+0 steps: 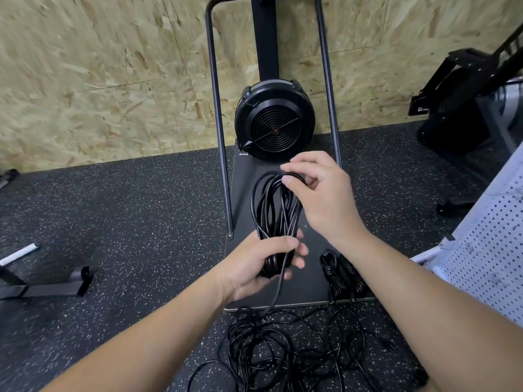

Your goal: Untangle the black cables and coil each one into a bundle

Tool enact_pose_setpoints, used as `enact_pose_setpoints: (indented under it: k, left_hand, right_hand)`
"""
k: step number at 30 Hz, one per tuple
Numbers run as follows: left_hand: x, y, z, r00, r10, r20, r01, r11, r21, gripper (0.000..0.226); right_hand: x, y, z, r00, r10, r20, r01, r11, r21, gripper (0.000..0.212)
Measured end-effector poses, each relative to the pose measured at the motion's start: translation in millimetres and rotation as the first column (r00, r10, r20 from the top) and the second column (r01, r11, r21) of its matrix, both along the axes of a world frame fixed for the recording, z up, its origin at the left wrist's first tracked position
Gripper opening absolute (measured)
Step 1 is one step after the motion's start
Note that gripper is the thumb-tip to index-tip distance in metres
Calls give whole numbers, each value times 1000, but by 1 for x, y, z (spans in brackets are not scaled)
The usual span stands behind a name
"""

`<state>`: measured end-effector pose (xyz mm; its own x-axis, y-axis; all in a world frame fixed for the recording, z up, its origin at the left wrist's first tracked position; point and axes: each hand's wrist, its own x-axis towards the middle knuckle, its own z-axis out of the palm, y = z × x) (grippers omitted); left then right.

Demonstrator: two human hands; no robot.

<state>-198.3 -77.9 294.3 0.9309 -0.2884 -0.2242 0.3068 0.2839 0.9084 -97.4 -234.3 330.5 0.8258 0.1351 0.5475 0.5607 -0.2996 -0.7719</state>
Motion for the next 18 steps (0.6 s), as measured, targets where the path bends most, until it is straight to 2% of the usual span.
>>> enact_pose_setpoints:
  k: [4,6,8,10,11,14,16,18]
  left_hand:
    - [5,-5,-7,995,71,72,-80,989,126,13]
    - [7,-7,-8,989,106,100,-124,973,194,4]
    - [8,-6,-8,981,121,152,-158,951,267,6]
    - [8,-7,-8,972,130,197,-193,917,348,15]
    - [8,-7,-7,971,132,200,-200,905,375,19]
    - [8,-3,-7,978,99,183,-172,880,443,24]
    - [8,0,-6,964,35,264,-179,819,545,25]
    - [7,2,-6,918,-55,392,-241,707,665,11]
  right_hand:
    - [1,2,-5,998,-60,-16,60,998,-18,35]
    - [-2,2,-6,982,-58,-182,56,998,-18,45]
    - [-9,3,-5,895,52,-442,-56,998,4,55]
    - [-15,3,-7,753,246,-611,-206,969,137,38]
    - [-16,2,-8,739,285,-610,-245,958,150,28]
    - [-9,-5,-5,800,247,-546,-261,964,54,16]
    - [-5,-9,-4,791,209,-575,-232,972,35,19]
    - [-3,-11,-5,778,174,-604,-210,978,11,18]
